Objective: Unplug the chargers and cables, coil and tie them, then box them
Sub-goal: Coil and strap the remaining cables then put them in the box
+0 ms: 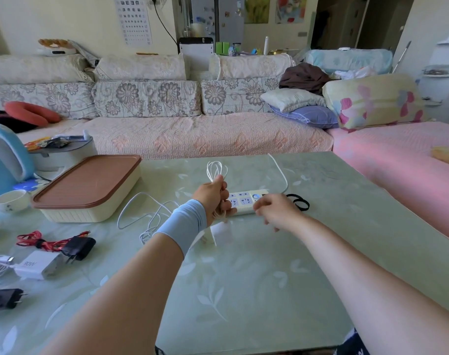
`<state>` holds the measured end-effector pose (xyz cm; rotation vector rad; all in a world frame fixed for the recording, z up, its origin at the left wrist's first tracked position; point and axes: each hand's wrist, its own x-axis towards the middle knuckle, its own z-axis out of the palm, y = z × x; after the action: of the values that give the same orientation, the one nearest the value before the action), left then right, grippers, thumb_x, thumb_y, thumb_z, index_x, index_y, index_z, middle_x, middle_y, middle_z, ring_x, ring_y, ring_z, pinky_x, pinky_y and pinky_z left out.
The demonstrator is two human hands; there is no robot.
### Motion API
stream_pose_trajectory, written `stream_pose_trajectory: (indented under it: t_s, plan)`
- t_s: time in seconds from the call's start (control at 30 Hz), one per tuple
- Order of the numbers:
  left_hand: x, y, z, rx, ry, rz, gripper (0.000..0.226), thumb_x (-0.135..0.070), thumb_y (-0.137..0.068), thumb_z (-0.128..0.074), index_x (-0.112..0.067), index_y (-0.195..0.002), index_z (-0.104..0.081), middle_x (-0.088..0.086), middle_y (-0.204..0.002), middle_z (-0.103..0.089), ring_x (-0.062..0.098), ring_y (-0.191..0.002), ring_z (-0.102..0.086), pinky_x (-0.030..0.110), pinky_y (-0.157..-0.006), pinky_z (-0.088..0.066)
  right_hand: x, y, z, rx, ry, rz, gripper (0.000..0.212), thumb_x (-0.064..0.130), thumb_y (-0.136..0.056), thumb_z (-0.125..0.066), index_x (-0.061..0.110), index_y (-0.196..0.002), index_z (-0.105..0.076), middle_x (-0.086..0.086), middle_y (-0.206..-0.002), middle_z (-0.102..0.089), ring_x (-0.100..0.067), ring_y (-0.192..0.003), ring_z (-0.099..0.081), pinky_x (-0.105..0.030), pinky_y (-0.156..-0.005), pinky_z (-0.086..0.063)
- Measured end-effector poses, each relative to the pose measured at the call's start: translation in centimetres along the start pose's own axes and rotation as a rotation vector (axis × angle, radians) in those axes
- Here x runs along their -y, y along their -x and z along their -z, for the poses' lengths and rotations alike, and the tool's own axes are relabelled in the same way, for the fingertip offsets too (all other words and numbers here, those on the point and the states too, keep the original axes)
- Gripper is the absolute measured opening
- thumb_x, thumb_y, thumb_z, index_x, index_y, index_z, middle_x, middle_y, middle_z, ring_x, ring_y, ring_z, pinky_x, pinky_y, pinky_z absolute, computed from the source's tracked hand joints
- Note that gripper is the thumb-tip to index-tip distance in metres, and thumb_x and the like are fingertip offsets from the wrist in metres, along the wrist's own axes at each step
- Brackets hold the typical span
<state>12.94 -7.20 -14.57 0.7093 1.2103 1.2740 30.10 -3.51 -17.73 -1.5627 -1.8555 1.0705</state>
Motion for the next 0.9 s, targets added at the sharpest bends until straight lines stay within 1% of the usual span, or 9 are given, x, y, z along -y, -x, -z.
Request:
stream_pose_trajectory:
  t_s: [0.07, 0.13, 0.23, 0.33, 0.37, 0.47, 0.6, 0.77, 0.9]
  plan:
    - [0.4, -0.6, -0.5, -0.016, -0.148, -0.015, 0.036, -0.037, -0.103, -0.036, -0.017, -0.074, -0.042, 0.0, -0.056, -0.029, 0.015, -0.036, -0.027, 0.023, -0.042, -0.038, -1.6, -1.3, 1.1, -0.208, 0.269, 0.07, 0.028, 0.009, -0.087, -0.049, 0.028, -0.084, -0.069, 0.002, -0.102, -0.066, -0.021, -0.092, -0.06, -0.027, -0.073, -0.045]
    - [0.8, -1.3, -1.0, -0.022, -0.28, -0.022, 0.035, -0.036, -0.102, -0.036, -0.017, -0.074, -0.043, 0.001, -0.058, -0.032, 0.016, -0.037, -0.029, 0.021, -0.04, -0.033, -3.5, -2.7, 2.0, -0.277, 0.414, 0.076, 0.032, 0.008, -0.086, -0.048, 0.031, -0.089, -0.069, -0.004, -0.114, -0.058, -0.028, -0.111, -0.053, -0.032, -0.088, -0.045]
    - [1.5, -2.2, -1.7, -0.016, -0.417, -0.001, 0.033, -0.039, -0.1, -0.038, -0.017, -0.074, -0.043, 0.0, -0.059, -0.033, 0.016, -0.036, -0.03, 0.022, -0.045, -0.028, -5.6, -3.9, 3.0, -0.197, 0.63, 0.0, 0.046, 0.002, -0.087, -0.046, 0.032, -0.117, -0.064, -0.007, -0.128, -0.047, -0.029, -0.125, -0.038, -0.035, -0.098, -0.038]
    - [1.8, -2.9, -2.1, -0.031, -0.535, -0.024, 0.037, -0.046, -0.096, -0.042, -0.015, -0.075, -0.043, 0.0, -0.061, -0.036, 0.017, -0.036, -0.032, 0.023, -0.048, -0.028, -6.7, -4.3, 3.3, -0.071, 0.737, -0.027, 0.055, 0.004, -0.089, -0.047, 0.034, -0.134, -0.055, -0.007, -0.139, -0.043, -0.029, -0.131, -0.038, -0.035, -0.103, -0.034]
    - [1.8, -3.1, -2.1, -0.038, -0.576, -0.04, 0.039, -0.048, -0.094, -0.045, -0.014, -0.075, -0.043, 0.001, -0.062, -0.037, 0.018, -0.038, -0.033, 0.023, -0.048, -0.029, -6.8, -4.4, 3.3, -0.054, 0.745, -0.029, 0.054, 0.004, -0.089, -0.047, 0.033, -0.132, -0.057, -0.007, -0.139, -0.044, -0.029, -0.13, -0.04, -0.034, -0.103, -0.034]
    - [1.7, -3.0, -2.1, -0.026, -0.694, -0.042, 0.04, -0.048, -0.091, -0.054, -0.014, -0.073, -0.041, 0.005, -0.059, -0.037, 0.019, -0.042, -0.033, 0.023, -0.049, -0.032, -6.3, -4.4, 2.9, -0.09, 0.761, -0.022, 0.04, -0.001, -0.084, -0.048, 0.031, -0.097, -0.067, -0.005, -0.12, -0.055, -0.03, -0.11, -0.05, -0.03, -0.089, -0.037]
    - [1.6, -2.0, -1.9, 0.017, -0.84, -0.059, 0.04, -0.038, -0.089, -0.06, -0.018, -0.068, -0.032, 0.006, -0.055, -0.032, 0.017, -0.041, -0.025, 0.018, -0.045, -0.027, -5.1, -3.6, 2.4, -0.04, 0.578, 0.002, 0.038, -0.002, -0.081, -0.048, 0.02, -0.094, -0.077, -0.001, -0.107, -0.071, -0.027, -0.105, -0.063, -0.029, -0.09, -0.048]
    - [1.4, -0.4, -1.1, 0.049, -0.989, -0.15, 0.018, -0.027, -0.087, -0.062, -0.016, -0.078, -0.052, 0.005, -0.056, -0.039, 0.02, -0.035, -0.031, 0.02, -0.039, -0.031, -2.0, -1.0, 1.3, 0.13, 0.078, 0.099, 0.032, -0.007, -0.08, -0.062, 0.02, -0.091, -0.076, 0.002, -0.08, -0.068, -0.012, -0.067, -0.061, -0.018, -0.061, -0.049]
    - [1.1, 0.7, 0.2, 0.094, -0.984, -0.167, 0.014, -0.025, -0.086, -0.066, -0.025, -0.099, -0.063, 0.002, -0.049, -0.04, 0.018, -0.033, -0.032, 0.021, -0.037, -0.033, 0.1, 1.5, 0.7, 0.325, -0.486, 0.112, 0.028, -0.015, -0.085, -0.061, 0.007, -0.102, -0.067, -0.007, -0.084, -0.068, -0.02, -0.072, -0.066, -0.032, -0.068, -0.06]
